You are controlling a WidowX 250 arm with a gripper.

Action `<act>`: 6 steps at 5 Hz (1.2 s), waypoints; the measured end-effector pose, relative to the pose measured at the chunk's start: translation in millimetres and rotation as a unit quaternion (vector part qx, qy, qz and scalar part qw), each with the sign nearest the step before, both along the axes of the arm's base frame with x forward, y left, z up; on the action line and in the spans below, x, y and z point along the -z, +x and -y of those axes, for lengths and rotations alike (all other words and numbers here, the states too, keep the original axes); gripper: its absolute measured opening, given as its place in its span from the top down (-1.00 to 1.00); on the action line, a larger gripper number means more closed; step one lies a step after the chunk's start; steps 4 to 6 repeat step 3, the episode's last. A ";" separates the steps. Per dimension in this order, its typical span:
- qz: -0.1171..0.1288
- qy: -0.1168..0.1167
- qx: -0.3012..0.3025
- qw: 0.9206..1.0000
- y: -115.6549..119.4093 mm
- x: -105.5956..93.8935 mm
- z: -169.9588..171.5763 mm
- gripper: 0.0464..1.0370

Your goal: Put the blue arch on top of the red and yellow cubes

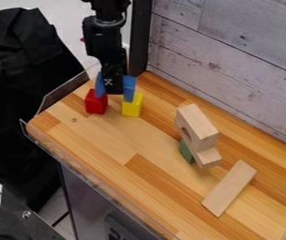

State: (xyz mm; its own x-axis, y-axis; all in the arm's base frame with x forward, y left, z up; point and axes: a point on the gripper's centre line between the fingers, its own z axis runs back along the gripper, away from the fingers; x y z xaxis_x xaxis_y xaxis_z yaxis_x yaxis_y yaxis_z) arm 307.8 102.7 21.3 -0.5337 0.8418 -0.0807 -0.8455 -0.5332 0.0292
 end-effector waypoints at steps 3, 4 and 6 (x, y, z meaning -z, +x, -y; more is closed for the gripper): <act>-0.005 -0.028 0.021 0.999 -2.3 9.3 -1.3 -0.79; -0.005 -0.028 0.021 0.999 -2.3 9.3 -1.3 -0.79; -0.005 -0.028 0.021 0.999 -2.3 9.3 -1.3 -0.79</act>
